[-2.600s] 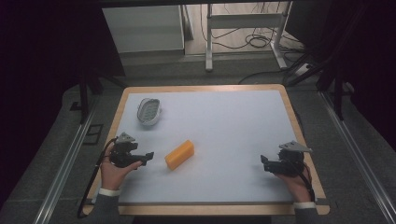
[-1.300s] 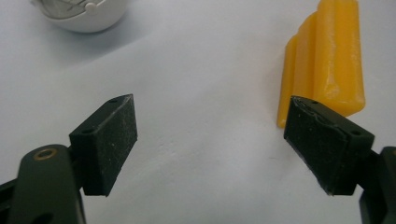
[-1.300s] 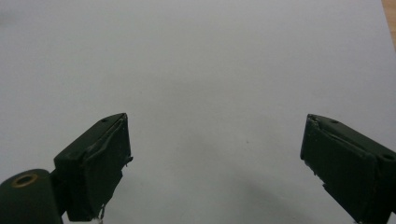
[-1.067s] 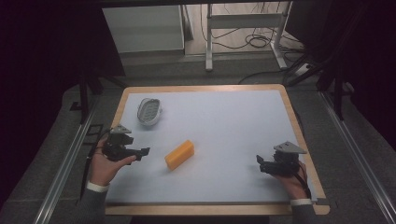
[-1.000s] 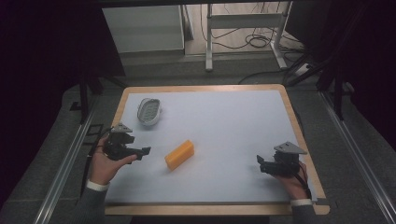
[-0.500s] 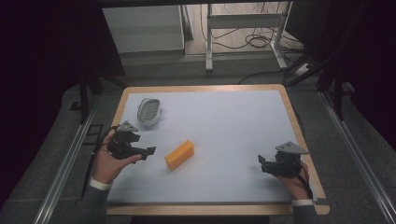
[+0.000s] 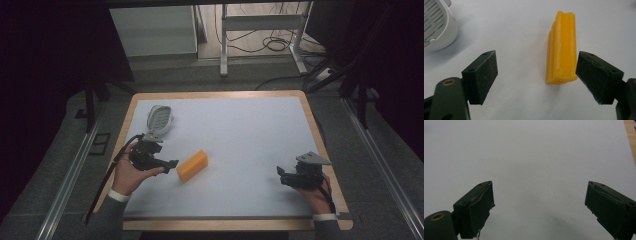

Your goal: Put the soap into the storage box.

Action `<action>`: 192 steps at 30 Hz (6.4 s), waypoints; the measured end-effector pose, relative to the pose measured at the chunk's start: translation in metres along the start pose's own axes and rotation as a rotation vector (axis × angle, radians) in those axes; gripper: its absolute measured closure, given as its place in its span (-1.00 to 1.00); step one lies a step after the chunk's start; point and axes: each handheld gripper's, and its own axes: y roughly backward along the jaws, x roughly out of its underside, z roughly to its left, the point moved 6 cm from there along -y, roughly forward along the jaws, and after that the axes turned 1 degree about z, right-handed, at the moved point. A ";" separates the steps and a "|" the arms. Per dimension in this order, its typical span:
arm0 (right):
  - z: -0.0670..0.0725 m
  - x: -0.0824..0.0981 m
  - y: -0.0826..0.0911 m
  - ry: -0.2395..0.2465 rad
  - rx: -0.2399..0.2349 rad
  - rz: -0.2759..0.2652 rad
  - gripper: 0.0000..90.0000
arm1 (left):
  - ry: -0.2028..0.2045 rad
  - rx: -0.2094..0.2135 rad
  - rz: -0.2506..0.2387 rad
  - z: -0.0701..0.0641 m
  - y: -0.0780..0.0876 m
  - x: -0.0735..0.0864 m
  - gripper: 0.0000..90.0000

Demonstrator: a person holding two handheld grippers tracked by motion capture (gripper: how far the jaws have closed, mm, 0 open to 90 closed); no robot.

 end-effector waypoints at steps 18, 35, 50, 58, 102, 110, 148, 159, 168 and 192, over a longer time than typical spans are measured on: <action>-0.002 0.004 -0.003 0.002 0.018 0.015 -0.81 | -0.078 0.044 0.064 -0.034 -0.040 -0.017 -0.53; -0.005 0.007 -0.006 0.008 0.037 0.029 -0.81 | -0.065 0.051 0.151 -0.032 -0.080 -0.018 -0.34; -0.005 0.008 -0.006 0.009 0.046 0.036 -0.81 | -0.050 0.079 0.193 -0.035 -0.089 -0.014 0.21; -0.005 0.008 -0.008 0.010 0.047 0.040 -0.81 | -0.074 0.058 0.190 -0.037 -0.089 -0.015 0.35; -0.009 0.008 -0.006 -0.004 0.061 0.035 -0.81 | 0.000 0.038 0.078 0.002 -0.033 -0.021 0.36; -0.010 0.008 -0.005 -0.010 0.058 0.035 -0.81 | 0.001 0.006 0.058 0.012 -0.024 -0.025 0.36; -0.018 0.009 -0.002 -0.048 0.081 0.038 -0.80 | 0.064 -0.017 0.033 0.053 -0.004 -0.056 0.37; -0.019 0.010 -0.003 -0.052 0.086 0.042 -0.80 | 0.102 -0.023 0.040 0.071 -0.011 -0.060 0.37; -0.021 0.010 -0.003 -0.057 0.091 0.043 -0.80 | 0.118 -0.033 0.055 0.080 -0.017 -0.062 0.37; -0.022 0.011 -0.003 -0.061 0.094 0.043 -0.80 | 0.198 -0.072 0.059 0.118 -0.030 -0.084 0.37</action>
